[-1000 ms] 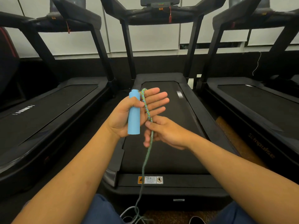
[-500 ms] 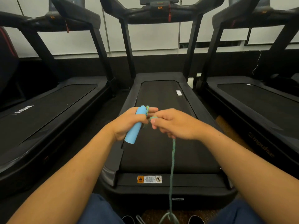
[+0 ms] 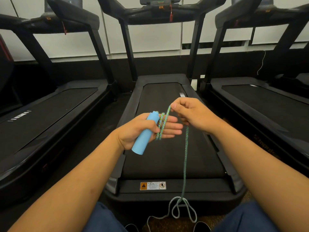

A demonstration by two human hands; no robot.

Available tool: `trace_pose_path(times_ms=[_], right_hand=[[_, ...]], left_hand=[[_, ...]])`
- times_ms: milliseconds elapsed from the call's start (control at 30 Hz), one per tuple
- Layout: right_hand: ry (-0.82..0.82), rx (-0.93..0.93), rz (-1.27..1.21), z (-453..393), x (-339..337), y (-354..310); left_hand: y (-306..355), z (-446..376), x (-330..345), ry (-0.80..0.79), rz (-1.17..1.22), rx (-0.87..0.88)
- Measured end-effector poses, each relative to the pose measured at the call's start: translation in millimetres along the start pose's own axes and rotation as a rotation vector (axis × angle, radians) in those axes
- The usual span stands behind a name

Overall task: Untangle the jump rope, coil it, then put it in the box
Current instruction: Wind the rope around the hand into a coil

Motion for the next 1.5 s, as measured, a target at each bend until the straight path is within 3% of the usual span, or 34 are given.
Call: trace_pose_path(times_ms=[100,267,433,667,767,900,1000,1167,1267,1400,1500], right_hand=[[-0.021,-0.021,-0.019,3.0,10.3,2.5],[-0.156,0.048,-0.128,12.0,37.0,11.5],[-0.114,0.093,-0.218,10.1,39.2,9.0],[-0.095,0.080,-0.138,14.6,39.3,23.2],[0.046,0.098,-0.170,6.8,28.5,26.2],[0.175,0.060,-0.098,-2.6,10.5,31.7],[0.056,0.049,-0.099,4.6,26.0,28.5],[-0.108,0.196,-0.076,23.5,72.4,37.5],[-0.215,0.184,-0.051,31.9,90.7,27.8],[-0.222,0.069,0.190,28.2,76.3,15.3],[-0.218,0.057,0.235,27.7,64.1,12.4]], left_hand=[[2.1,3.3,18.2,-0.075,0.079,0.005],[0.2,1.3,15.6,-0.016,0.221,-0.040],[-1.6,4.2,39.3,-0.154,0.240,-0.033],[10.0,0.4,8.0,0.073,0.139,0.033],[8.9,0.1,-6.2,0.185,0.034,0.030],[7.9,2.9,-4.0,0.181,0.017,0.005],[8.8,3.9,5.3,0.120,0.141,0.007],[20.9,4.6,9.4,-0.001,0.381,0.066],[25.1,2.6,-6.2,0.054,0.356,0.112],[28.8,3.4,-28.9,0.166,0.291,0.151],[31.5,4.5,-39.9,0.207,0.225,0.184]])
Point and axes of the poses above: each hand's wrist, its own z-axis away from the middle knuckle, its own x-axis out of the palm, y = z × x, the point moved 10 cm from there along -z, towards the middle knuckle, and after that the axes turned 12 degrees about y, right-handed, at the moved point
